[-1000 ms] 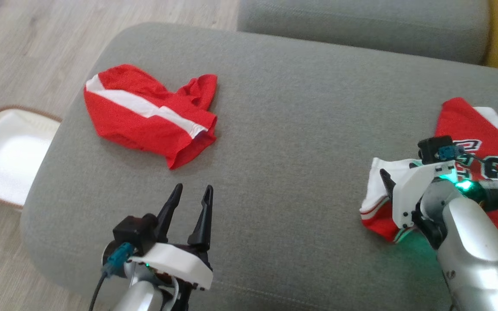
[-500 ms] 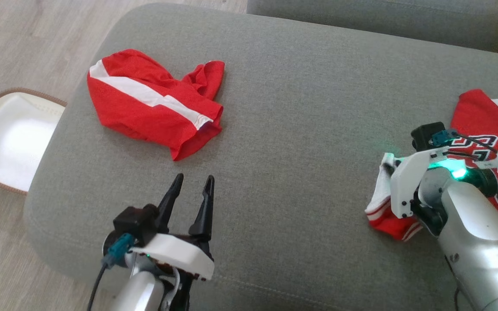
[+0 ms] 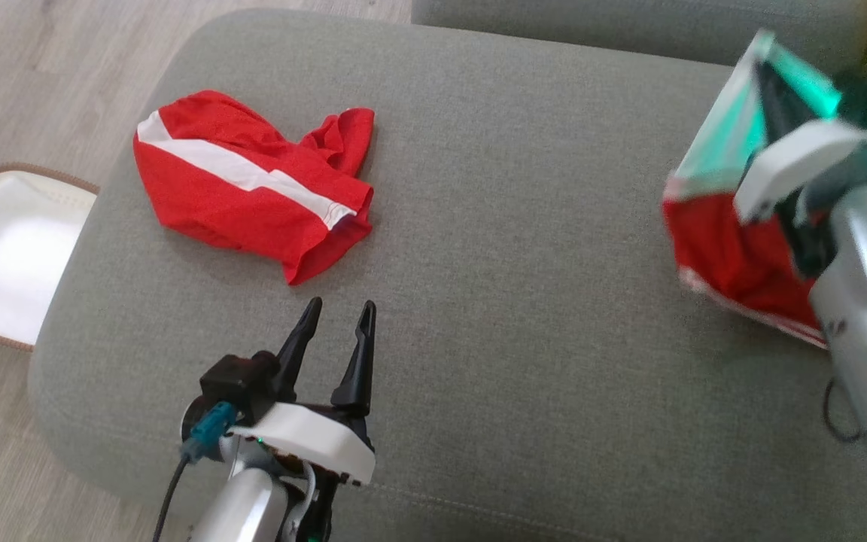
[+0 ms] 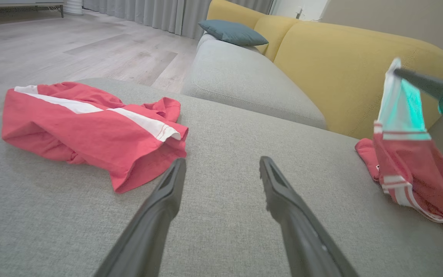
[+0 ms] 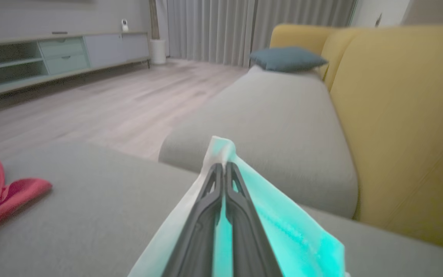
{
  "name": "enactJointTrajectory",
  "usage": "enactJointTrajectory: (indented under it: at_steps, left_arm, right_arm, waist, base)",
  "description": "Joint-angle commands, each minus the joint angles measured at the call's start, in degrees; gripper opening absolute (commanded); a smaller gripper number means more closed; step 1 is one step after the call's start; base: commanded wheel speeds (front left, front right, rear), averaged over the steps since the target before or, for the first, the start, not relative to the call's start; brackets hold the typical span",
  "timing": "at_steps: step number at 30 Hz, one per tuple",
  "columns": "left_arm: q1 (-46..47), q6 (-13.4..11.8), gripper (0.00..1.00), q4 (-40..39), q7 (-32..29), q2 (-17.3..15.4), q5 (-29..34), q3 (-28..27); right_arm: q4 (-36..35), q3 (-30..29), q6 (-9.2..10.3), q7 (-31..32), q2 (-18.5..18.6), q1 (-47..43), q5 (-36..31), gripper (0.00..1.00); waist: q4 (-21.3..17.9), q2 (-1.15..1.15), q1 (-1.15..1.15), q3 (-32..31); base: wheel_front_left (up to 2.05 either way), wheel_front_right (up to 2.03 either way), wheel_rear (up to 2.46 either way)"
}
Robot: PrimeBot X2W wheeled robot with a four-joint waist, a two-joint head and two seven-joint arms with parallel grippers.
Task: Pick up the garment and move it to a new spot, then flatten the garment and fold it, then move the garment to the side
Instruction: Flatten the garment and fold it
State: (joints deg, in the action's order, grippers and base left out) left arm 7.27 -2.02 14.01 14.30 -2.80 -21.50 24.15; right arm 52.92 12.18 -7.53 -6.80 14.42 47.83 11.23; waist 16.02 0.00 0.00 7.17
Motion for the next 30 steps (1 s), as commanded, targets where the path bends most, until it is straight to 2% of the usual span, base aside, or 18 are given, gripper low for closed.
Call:
enactJointTrajectory:
  at_steps: [1,3,6,12,18,23,24,25,30]
  left_arm:
    - [2.3,-0.11,1.0,-1.52,0.7,-0.08,0.14,-1.26]
    - [2.08,-0.12,1.0,-1.34,0.7,-0.08,0.16,-1.25]
    - [1.32,-0.27,1.0,-1.12,0.7,-0.08,0.28,-1.57]
    - [-0.48,-0.4,1.0,-0.97,0.7,-0.08,0.95,-2.72]
    - [-1.69,-0.26,1.0,-0.82,0.7,-0.08,1.67,-3.72]
    - [-2.58,0.01,1.0,-0.89,0.7,-0.08,1.82,-4.16]
    - [-2.77,0.04,1.0,-0.83,0.7,-0.08,1.89,-4.25]
    - [-2.96,0.06,1.0,-0.77,0.7,-0.08,1.95,-4.39]
    - [-3.82,0.08,1.0,-0.72,0.7,-0.08,2.11,-5.57]
  right_arm:
    - [-0.91,0.23,0.04,-2.63,-0.13,2.57,-1.46,0.0]
    - [-0.14,-0.09,0.04,-4.68,-1.43,3.44,-2.66,0.0]
    - [-0.76,2.46,0.04,-6.4,-4.6,1.83,-4.28,0.0]
    - [-7.96,5.44,0.04,-7.94,-10.17,-8.84,-5.97,0.0]
    - [-14.96,7.73,0.04,-8.11,-11.46,-21.9,-8.59,0.0]
    - [-19.87,14.15,0.04,-6.84,-11.52,-32.27,-8.61,0.0]
    - [-20.53,15.18,0.04,-6.38,-11.52,-33.68,-8.67,0.13]
    - [-21.09,16.13,0.04,-5.75,-11.52,-34.97,-8.5,1.0]
    - [-23.75,20.66,0.04,-2.54,-11.53,-38.76,-6.3,1.0]
  waist:
    - [0.06,0.0,0.0,-0.45]
    - [0.07,0.0,0.0,-1.25]
    - [-0.25,0.0,0.0,-2.56]
    - [-2.18,0.0,0.0,-5.38]
    - [-4.48,0.0,0.0,-7.76]
    - [-6.9,0.0,0.0,-8.92]
    - [-7.4,0.0,0.0,-9.2]
    - [-7.87,0.0,0.0,-9.47]
    - [-10.34,0.0,0.0,-10.89]
  base:
    - [0.0,0.0,0.0]
    - [0.0,0.0,0.0]
    - [0.0,0.0,0.0]
    - [0.0,0.0,0.0]
    - [0.0,0.0,0.0]
    - [0.0,0.0,0.0]
    - [0.0,0.0,0.0]
    - [0.0,0.0,0.0]
    - [0.0,0.0,0.0]
